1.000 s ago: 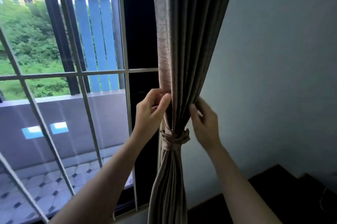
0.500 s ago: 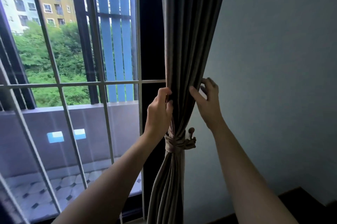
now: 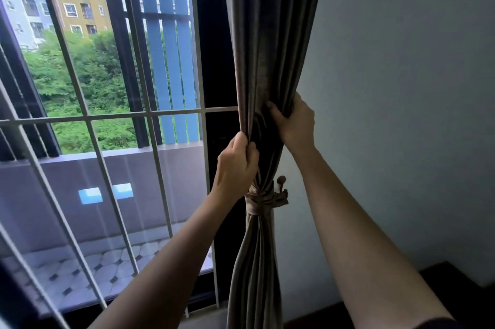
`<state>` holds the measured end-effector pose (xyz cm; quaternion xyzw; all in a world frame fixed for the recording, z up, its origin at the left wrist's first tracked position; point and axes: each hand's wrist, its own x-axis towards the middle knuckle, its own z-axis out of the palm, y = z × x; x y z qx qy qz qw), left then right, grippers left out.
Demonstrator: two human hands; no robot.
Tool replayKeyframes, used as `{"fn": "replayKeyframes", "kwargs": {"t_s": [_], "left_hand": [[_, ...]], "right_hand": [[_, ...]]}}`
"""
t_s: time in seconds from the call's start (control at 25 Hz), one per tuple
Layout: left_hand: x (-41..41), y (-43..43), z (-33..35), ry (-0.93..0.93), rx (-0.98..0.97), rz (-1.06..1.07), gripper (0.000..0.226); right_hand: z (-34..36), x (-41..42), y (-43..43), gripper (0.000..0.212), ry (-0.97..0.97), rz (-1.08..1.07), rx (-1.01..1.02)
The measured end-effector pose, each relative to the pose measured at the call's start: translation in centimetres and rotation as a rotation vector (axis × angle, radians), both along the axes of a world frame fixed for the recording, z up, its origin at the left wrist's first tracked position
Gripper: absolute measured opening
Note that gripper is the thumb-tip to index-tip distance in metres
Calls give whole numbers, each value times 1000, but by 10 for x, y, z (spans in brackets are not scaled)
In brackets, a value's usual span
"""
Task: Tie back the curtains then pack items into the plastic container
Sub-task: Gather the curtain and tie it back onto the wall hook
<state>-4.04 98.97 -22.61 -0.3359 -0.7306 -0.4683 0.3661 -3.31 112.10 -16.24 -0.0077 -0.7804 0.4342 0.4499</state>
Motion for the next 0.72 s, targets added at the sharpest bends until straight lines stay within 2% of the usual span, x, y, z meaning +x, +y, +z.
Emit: {"fn": "replayKeyframes", "kwargs": {"t_s": [0.08,0.2,0.28,0.36,0.44,0.56,0.64,0.72], "left_hand": [[-4,3,-4,12,-14,63,11],[-7,17,-7,-109,-92,196,20],[-4,20,-20,-140,-38,95,23],[-5,9,-51,-134,104,-83,24],[-13,-6,-97,-257,150,-93,18],[-18,-18,-161,-563,-93,16,16],[-12,-16,-182,-728,-209,-92,14],[-6,-7,-187,-767,-301,-169,16]], "right_hand": [[-3,3,-2,37,-25,80,-14],[-26,14,-3,30,-54,265,-7],[-66,21,-2,20,-32,343,-110],[-119,27,0,24,-13,252,-218],[-172,36,1,28,-120,87,-297],[-223,50,4,27,-370,125,-391],[-234,55,10,30,-430,229,-386],[-241,53,16,29,-498,314,-323]]}}
